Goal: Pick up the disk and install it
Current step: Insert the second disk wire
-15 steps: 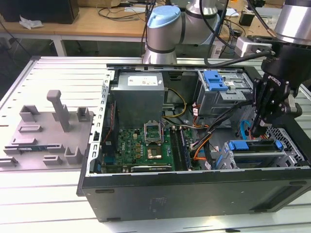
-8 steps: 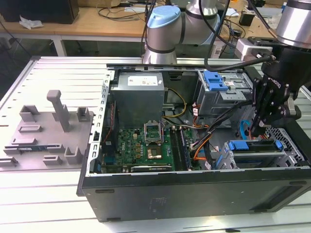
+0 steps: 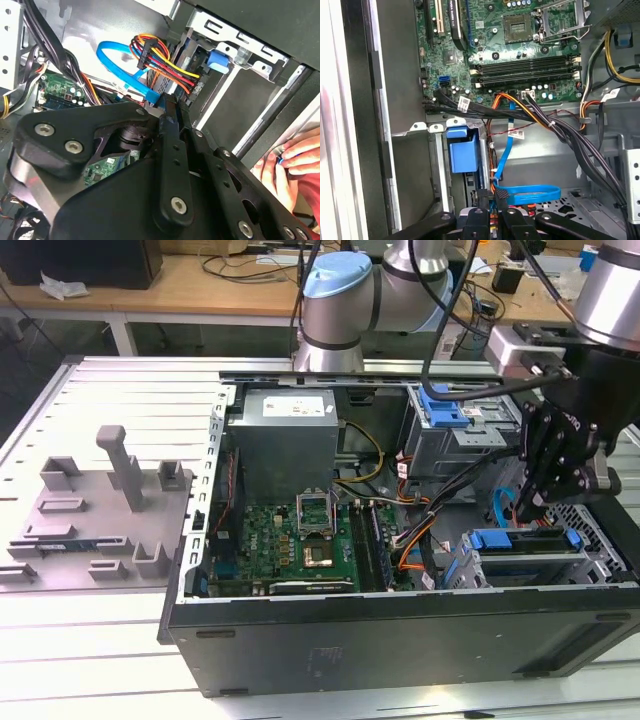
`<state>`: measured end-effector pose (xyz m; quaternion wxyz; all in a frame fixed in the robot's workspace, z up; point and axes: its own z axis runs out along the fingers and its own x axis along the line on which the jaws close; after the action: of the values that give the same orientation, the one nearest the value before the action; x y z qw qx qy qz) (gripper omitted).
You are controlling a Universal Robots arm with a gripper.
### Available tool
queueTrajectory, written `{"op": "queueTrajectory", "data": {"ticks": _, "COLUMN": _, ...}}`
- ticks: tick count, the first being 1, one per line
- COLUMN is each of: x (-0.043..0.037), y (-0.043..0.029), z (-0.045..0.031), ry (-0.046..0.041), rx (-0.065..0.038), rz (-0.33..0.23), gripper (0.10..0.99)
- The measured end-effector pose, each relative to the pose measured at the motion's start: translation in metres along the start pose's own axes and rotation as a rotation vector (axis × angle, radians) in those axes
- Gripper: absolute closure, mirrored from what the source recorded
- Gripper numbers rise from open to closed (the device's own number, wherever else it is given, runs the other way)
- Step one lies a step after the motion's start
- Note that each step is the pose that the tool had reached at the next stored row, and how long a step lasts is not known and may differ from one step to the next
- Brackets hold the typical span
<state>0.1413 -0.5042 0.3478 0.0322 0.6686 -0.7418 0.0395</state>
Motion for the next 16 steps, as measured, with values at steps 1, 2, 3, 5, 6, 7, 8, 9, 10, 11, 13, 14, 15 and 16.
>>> {"op": "queueTrajectory", "data": {"ticks": 1, "x": 0.0005, "y": 0.0005, "z": 0.0000, "ry": -0.0005, "rx": 0.001, "rz": -0.007, "gripper": 0.925}}
{"op": "queueTrajectory", "data": {"ticks": 2, "x": 0.0007, "y": 0.0009, "z": 0.0001, "ry": -0.0007, "rx": 0.001, "rz": -0.014, "gripper": 0.925}}
{"op": "queueTrajectory", "data": {"ticks": 3, "x": 0.0009, "y": 0.0012, "z": 0.0001, "ry": -0.0010, "rx": 0.003, "rz": -0.026, "gripper": 0.925}}
{"op": "queueTrajectory", "data": {"ticks": 5, "x": 0.0012, "y": 0.0018, "z": 0.0001, "ry": -0.0013, "rx": 0.005, "rz": -0.050, "gripper": 0.925}}
{"op": "queueTrajectory", "data": {"ticks": 6, "x": 0.0018, "y": 0.0019, "z": 0.0001, "ry": -0.0015, "rx": 0.006, "rz": -0.058, "gripper": 0.925}}
{"op": "queueTrajectory", "data": {"ticks": 7, "x": 0.0026, "y": 0.0018, "z": 0.0002, "ry": -0.0018, "rx": 0.006, "rz": -0.060, "gripper": 0.925}}
{"op": "queueTrajectory", "data": {"ticks": 8, "x": 0.0026, "y": 0.0018, "z": 0.0002, "ry": -0.0019, "rx": 0.006, "rz": -0.060, "gripper": 0.925}}
{"op": "queueTrajectory", "data": {"ticks": 9, "x": 0.0026, "y": 0.0019, "z": 0.0002, "ry": -0.0019, "rx": 0.006, "rz": -0.060, "gripper": 0.925}}
{"op": "queueTrajectory", "data": {"ticks": 10, "x": 0.0026, "y": 0.0019, "z": 0.0002, "ry": -0.0018, "rx": 0.006, "rz": -0.060, "gripper": 0.925}}
{"op": "queueTrajectory", "data": {"ticks": 11, "x": 0.0026, "y": 0.0019, "z": 0.0002, "ry": -0.0019, "rx": 0.006, "rz": -0.060, "gripper": 0.925}}
{"op": "queueTrajectory", "data": {"ticks": 13, "x": 0.0027, "y": 0.0018, "z": 0.0002, "ry": -0.0017, "rx": 0.006, "rz": -0.060, "gripper": 0.925}}
{"op": "queueTrajectory", "data": {"ticks": 14, "x": 0.0030, "y": 0.0018, "z": 0.0002, "ry": -0.0021, "rx": 0.006, "rz": -0.060, "gripper": 0.925}}
{"op": "queueTrajectory", "data": {"ticks": 15, "x": 0.0037, "y": 0.0018, "z": 0.0003, "ry": -0.0048, "rx": 0.006, "rz": -0.060, "gripper": 0.925}}
{"op": "queueTrajectory", "data": {"ticks": 16, "x": 0.0049, "y": 0.0016, "z": 0.0004, "ry": -0.0085, "rx": 0.006, "rz": -0.060, "gripper": 0.925}}
